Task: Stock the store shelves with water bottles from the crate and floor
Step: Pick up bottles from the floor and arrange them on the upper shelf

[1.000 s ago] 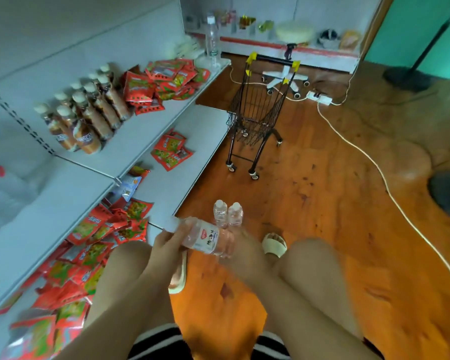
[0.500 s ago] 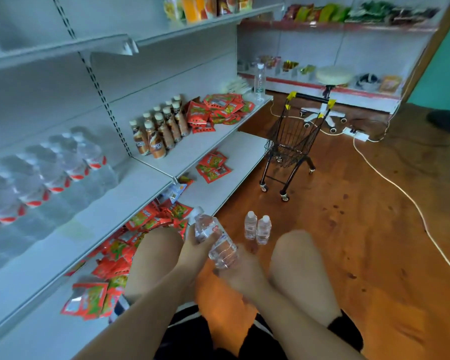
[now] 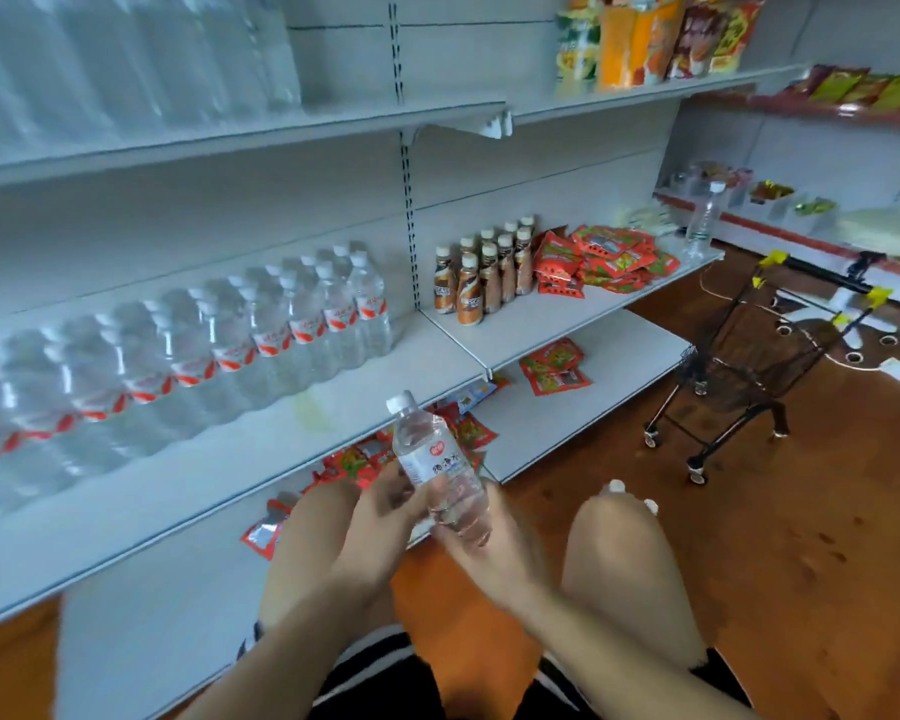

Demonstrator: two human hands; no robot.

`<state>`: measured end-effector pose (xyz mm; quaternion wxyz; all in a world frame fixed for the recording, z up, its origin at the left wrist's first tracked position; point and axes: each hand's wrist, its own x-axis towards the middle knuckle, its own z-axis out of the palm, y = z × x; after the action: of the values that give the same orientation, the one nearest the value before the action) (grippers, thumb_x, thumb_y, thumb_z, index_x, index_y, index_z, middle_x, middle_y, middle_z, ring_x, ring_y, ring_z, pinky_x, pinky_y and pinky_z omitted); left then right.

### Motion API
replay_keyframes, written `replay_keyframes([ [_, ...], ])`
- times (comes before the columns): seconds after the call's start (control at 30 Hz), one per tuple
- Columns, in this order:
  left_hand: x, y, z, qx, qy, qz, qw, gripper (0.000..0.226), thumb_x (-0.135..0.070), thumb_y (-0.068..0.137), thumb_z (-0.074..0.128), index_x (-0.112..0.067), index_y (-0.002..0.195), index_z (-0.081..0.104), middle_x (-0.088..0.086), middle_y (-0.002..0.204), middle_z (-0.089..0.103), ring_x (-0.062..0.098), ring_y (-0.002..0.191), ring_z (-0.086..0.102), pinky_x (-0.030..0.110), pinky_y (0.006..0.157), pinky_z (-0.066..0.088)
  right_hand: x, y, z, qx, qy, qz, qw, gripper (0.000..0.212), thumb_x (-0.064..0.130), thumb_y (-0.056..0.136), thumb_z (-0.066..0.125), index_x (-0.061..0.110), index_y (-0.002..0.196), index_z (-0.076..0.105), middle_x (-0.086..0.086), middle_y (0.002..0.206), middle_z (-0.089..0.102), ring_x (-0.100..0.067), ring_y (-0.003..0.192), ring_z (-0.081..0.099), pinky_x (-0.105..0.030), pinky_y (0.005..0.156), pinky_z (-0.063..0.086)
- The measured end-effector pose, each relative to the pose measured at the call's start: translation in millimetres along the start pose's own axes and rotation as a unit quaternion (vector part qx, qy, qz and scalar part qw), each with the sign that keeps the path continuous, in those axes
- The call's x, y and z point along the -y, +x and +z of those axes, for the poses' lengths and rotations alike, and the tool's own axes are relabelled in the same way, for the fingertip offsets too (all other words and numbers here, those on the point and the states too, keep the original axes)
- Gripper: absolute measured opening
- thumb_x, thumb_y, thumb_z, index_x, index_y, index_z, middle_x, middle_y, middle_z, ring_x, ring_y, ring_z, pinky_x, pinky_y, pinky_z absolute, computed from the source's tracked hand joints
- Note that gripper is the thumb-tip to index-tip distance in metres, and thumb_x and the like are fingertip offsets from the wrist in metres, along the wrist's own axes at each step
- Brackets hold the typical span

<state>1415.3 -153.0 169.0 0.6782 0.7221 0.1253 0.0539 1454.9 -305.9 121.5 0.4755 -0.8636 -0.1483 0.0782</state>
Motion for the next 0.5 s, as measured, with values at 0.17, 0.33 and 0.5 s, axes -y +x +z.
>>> replay_keyframes([
  [0.17, -70, 7, -34, -0.017, -0.008, 0.067, 0.998, 0.024, -0.019, 0.101, 0.06, -0.015, 0.123, 0.068, 0.007, 0.116, 0.075, 0.026, 0.111, 0.071, 0.043, 0.099, 0.055, 53, 33, -21, 0.025, 0.064, -0.122, 0.99, 0.048, 0.054, 0.088, 0.069, 0.034, 0.13, 0.054, 0.017, 0.115, 0.068, 0.004, 0.103, 0.066, -0.024, 0.087, 0.056],
  [0.33, -143, 31, -61, -0.031, 0.032, 0.167, 0.985, 0.029, -0.012, 0.101, 0.056, -0.007, 0.128, 0.064, 0.01, 0.122, 0.073, 0.028, 0.115, 0.069, 0.035, 0.097, 0.055, 119, 74, -50, 0.018, 0.096, -0.223, 0.97, 0.062, 0.066, 0.085, 0.062, 0.037, 0.138, 0.048, 0.018, 0.127, 0.064, -0.003, 0.118, 0.061, -0.038, 0.098, 0.053],
  [0.5, -228, 53, -77, -0.034, 0.061, 0.269, 0.961, 0.033, -0.007, 0.1, 0.054, -0.003, 0.132, 0.06, 0.01, 0.124, 0.072, 0.029, 0.116, 0.068, 0.036, 0.099, 0.055, 193, 112, -89, -0.016, 0.12, -0.31, 0.943, 0.064, 0.06, 0.085, 0.066, 0.035, 0.141, 0.047, 0.018, 0.127, 0.063, -0.003, 0.118, 0.061, -0.032, 0.099, 0.05],
])
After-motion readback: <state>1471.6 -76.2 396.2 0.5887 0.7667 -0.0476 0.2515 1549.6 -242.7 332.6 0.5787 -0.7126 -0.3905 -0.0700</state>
